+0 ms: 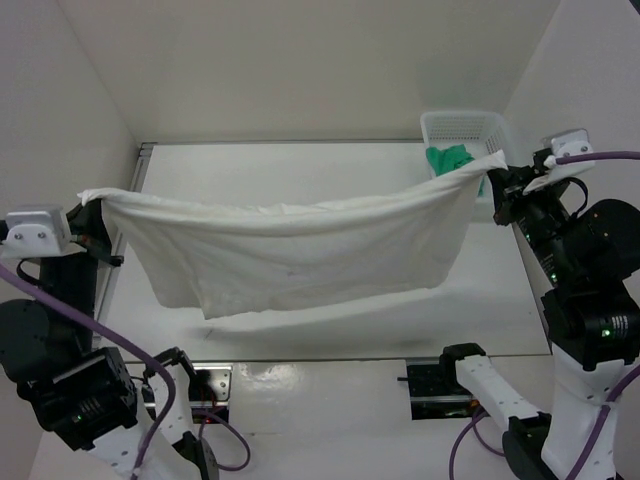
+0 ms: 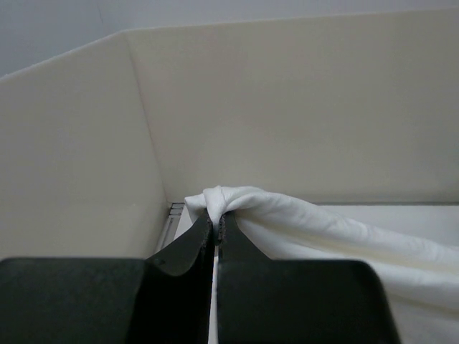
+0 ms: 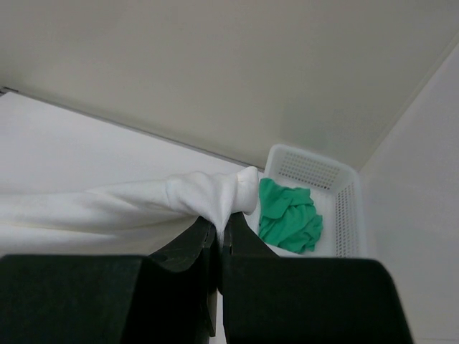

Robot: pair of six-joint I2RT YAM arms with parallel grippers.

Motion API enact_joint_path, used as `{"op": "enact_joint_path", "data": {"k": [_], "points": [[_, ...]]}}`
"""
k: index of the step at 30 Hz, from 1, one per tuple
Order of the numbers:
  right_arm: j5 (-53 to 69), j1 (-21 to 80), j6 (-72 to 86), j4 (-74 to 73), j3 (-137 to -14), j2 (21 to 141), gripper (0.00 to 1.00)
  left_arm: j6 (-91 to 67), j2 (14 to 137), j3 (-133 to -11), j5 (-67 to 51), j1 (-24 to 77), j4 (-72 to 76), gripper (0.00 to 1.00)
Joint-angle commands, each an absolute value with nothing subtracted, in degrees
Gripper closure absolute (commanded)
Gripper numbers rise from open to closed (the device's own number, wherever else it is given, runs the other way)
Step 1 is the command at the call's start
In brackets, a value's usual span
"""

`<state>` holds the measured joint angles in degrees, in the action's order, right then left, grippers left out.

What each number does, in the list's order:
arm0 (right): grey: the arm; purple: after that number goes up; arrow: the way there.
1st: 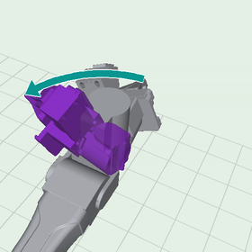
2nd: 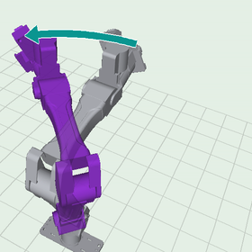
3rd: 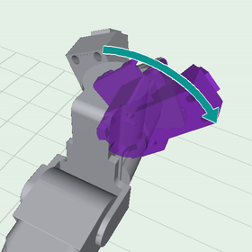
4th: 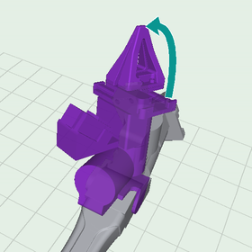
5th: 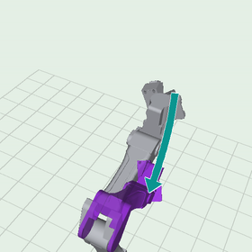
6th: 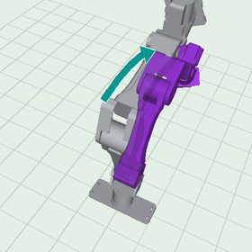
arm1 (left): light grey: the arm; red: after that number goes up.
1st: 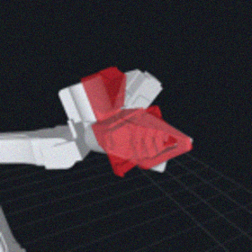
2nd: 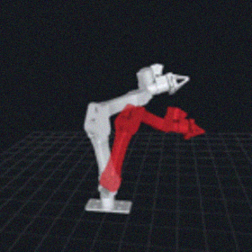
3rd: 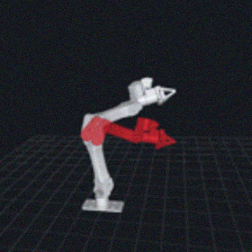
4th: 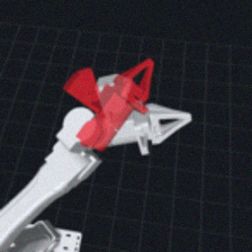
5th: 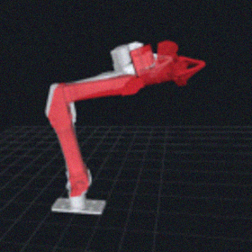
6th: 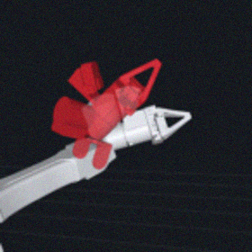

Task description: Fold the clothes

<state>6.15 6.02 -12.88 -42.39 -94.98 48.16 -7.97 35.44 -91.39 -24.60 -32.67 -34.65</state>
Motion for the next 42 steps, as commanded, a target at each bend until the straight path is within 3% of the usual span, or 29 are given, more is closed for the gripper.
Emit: {"op": "enact_joint_path", "data": {"k": [1, 8, 23, 32, 42], "points": [[8.7, 6.33, -12.13, -38.67, -94.31, 47.29, 1.0, -11.16, 31.65, -90.44, -16.96, -31.46, -29.97, 1.0], [14.32, 5.72, -12.13, -39.73, -91.85, 44.74, 1.0, -11.78, 23.13, -84.03, -9.94, -28.92, -29.36, 1.0], [14.33, 3.34, -11.07, -40.34, -88.42, 37.44, 1.0, -12.83, 13.1, -79.54, -3.43, -24.87, -33.22, 1.0], [13.71, 3.34, -10.02, -39.29, -83.34, 38.06, 1.0, -12.22, 13.62, -71.83, -6.84, -24.87, -32.7, 1.0], [10.46, 3.34, -11.69, -34.9, -70.15, 43.85, 1.0, -2.21, 26.35, -58.46, -11.6, -24.35, -30.85, 1.0]]}}
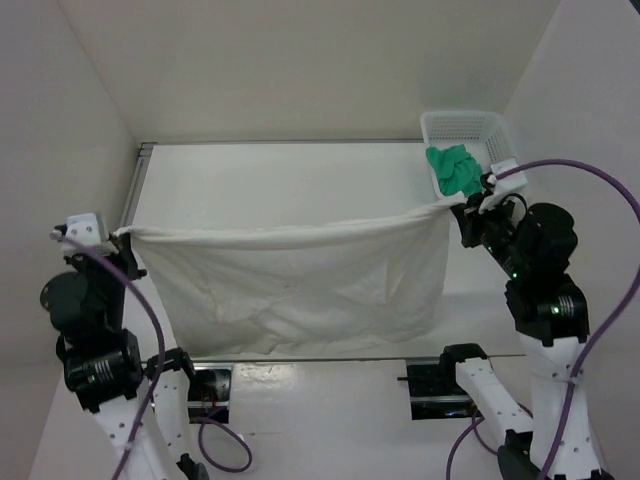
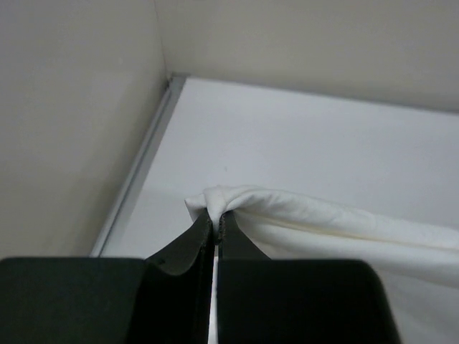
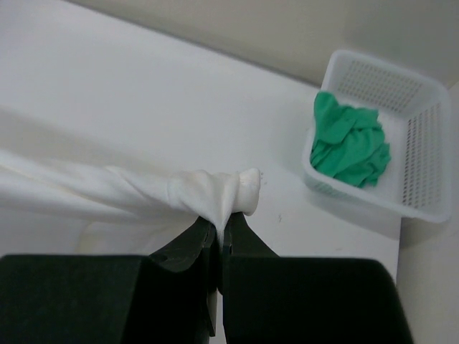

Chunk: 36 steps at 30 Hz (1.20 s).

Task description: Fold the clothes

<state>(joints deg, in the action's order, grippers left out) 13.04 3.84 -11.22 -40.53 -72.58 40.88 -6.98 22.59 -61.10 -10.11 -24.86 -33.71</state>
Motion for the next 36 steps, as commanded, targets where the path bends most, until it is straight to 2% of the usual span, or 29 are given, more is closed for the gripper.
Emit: {"op": "enact_joint_path", "data": {"k": [1, 8, 12, 26, 36], "points": [[10.46, 3.34, -12.21, -34.89, -68.4, 44.55, 1.0, 0.24, 29.33, -57.66, -12.12, -24.35, -30.85, 1.0], [6.77, 3.96, -13.54, -30.43, -64.86, 56.68, 1.0, 6.86, 42.79, -53.09, -14.76, -24.35, -27.79, 1.0], [5.01, 4.48, -15.46, -26.54, -64.94, 64.3, 1.0, 8.35, 51.56, -54.49, -15.81, -24.35, -25.05, 1.0], [6.33, 4.48, -17.05, -23.38, -83.3, 96.05, 1.0, 8.34, 91.9, -75.56, -24.43, -23.29, -25.14, 1.0], [9.14, 4.48, -14.68, -28.82, -100.62, 112.22, 1.0, 8.88, 106.42, -93.59, -26.63, -21.01, -34.09, 1.0]]}}
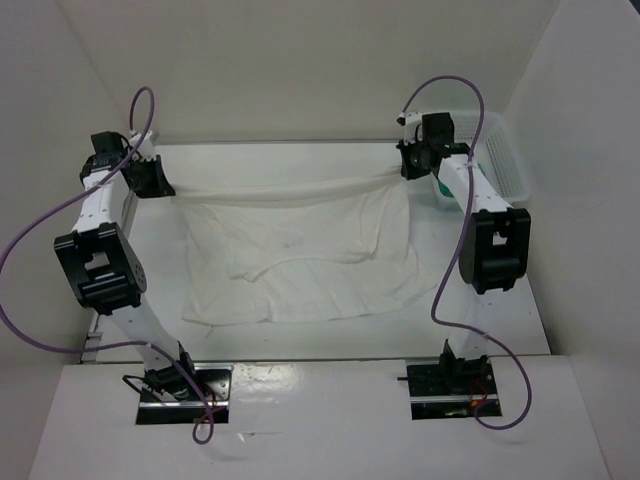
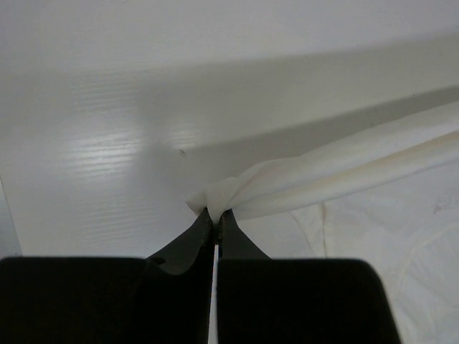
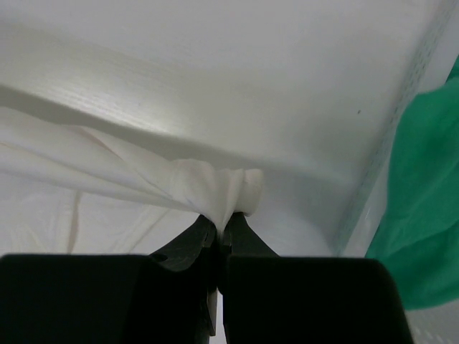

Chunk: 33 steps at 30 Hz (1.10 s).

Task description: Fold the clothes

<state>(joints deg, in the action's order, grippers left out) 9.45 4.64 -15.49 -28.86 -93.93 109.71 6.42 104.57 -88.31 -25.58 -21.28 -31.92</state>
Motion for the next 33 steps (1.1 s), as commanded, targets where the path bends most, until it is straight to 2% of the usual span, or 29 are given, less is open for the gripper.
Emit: {"op": "enact_joint_path", "data": {"k": [1, 10, 15, 23, 33], "points": [[9.14, 4.48, -14.68, -29.35, -102.11, 113.45, 1.0, 8.88, 108.78, -97.26, -26.63, -21.01, -34.97, 1.0], [11.69, 4.48, -12.31, -35.24, -119.6, 124.45, 1.0, 7.82, 118.03, -110.47, -27.77, -19.87, -40.34, 1.0], [14.76, 3.96, -11.78, -39.81, -122.52, 125.95, 1.0, 8.52, 119.27, -113.38, -29.61, -19.86, -46.57, 1.0], [15.91, 3.96, -13.88, -45.18, -114.71, 117.79, 1.0, 13.62, 116.89, -111.54, -30.14, -19.86, -59.12, 1.0], [15.82, 0.18, -20.47, -48.16, -95.55, 103.02, 1.0, 26.62, 107.76, -92.74, -29.71, -22.59, -67.06, 1.0]]}}
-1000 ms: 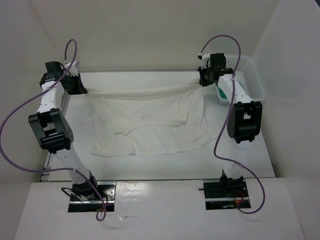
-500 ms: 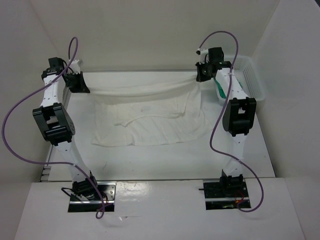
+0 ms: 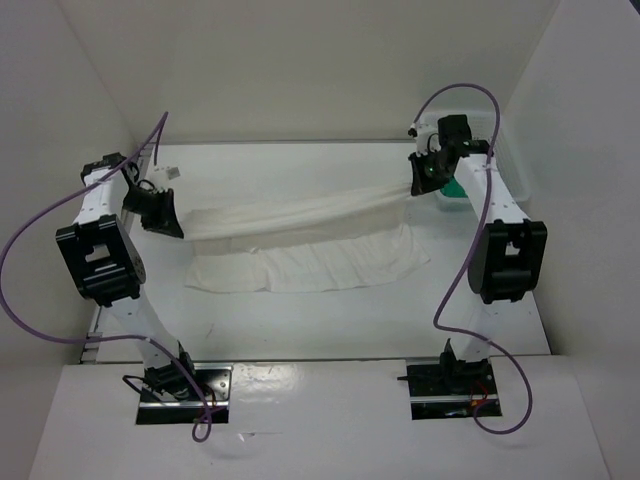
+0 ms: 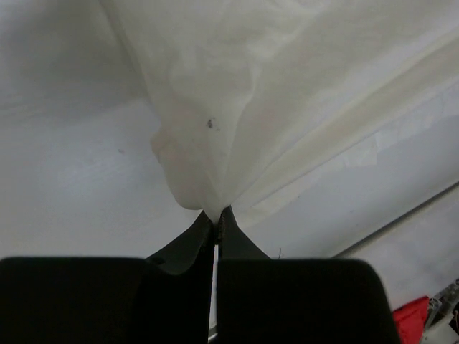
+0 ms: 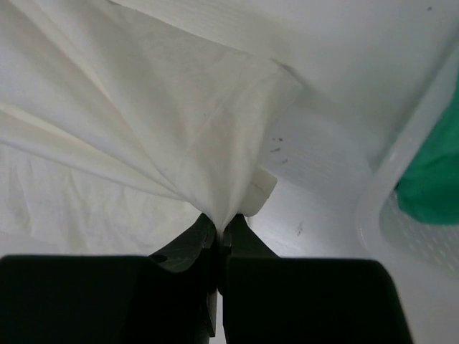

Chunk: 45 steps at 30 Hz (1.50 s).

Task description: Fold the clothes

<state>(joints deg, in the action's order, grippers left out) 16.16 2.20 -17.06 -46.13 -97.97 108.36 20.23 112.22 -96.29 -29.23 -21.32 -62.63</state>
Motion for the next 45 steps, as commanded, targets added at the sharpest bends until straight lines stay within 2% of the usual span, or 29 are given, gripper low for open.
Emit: {"op": "enact_joint_path", "data": {"k": [1, 7, 16, 28, 32, 35, 37, 38, 40, 41, 43, 45], "points": [[15.3, -0.35, -21.09, -49.3, -94.75, 102.49, 1.0, 27.41, 106.45, -91.51, -29.18, -23.11, -68.02, 1.0], [12.4, -1.58, -25.21, -50.89, -88.52, 96.78, 1.0, 34.18, 102.58, -86.41, -28.4, -25.92, -73.38, 1.0], [10.64, -1.58, -32.34, -55.98, -77.01, 89.74, 1.0, 38.05, 100.11, -76.47, -26.46, -26.46, -73.39, 1.0], [8.88, -1.58, -35.59, -55.37, -66.37, 88.24, 0.98, 38.67, 99.49, -70.32, -23.21, -26.46, -72.25, 1.0], [7.57, -1.58, -36.65, -55.37, -64.95, 88.76, 0.94, 39.2, 99.49, -69.26, -22.68, -26.46, -72.25, 1.0], [6.95, -1.58, -37.18, -55.9, -63.73, 90.26, 0.86, 39.2, 99.49, -68.12, -21.45, -26.46, -71.72, 1.0], [6.94, -1.58, -37.18, -55.9, -63.72, 90.96, 0.83, 39.2, 99.49, -68.12, -20.92, -26.46, -71.72, 0.96], [6.94, -1.58, -37.18, -55.9, -63.02, 91.49, 0.79, 39.2, 99.49, -67.59, -20.22, -26.46, -71.72, 0.89], [6.94, -1.06, -37.18, -55.9, -62.49, 91.49, 0.75, 39.73, 99.49, -67.07, -19.69, -26.46, -71.72, 0.82], [6.42, -1.05, -37.79, -55.9, -61.79, 92.02, 0.68, 39.73, 98.88, -67.06, -18.99, -26.46, -71.72, 0.76], [5.89, -0.36, -37.79, -55.9, -61.08, 92.02, 0.65, 39.73, 98.27, -67.06, -18.38, -26.46, -71.72, 0.68], [5.36, 0.34, -37.79, -55.9, -59.68, 92.02, 0.56, 39.73, 97.65, -67.06, -17.58, -26.46, -71.72, 0.61]]}}
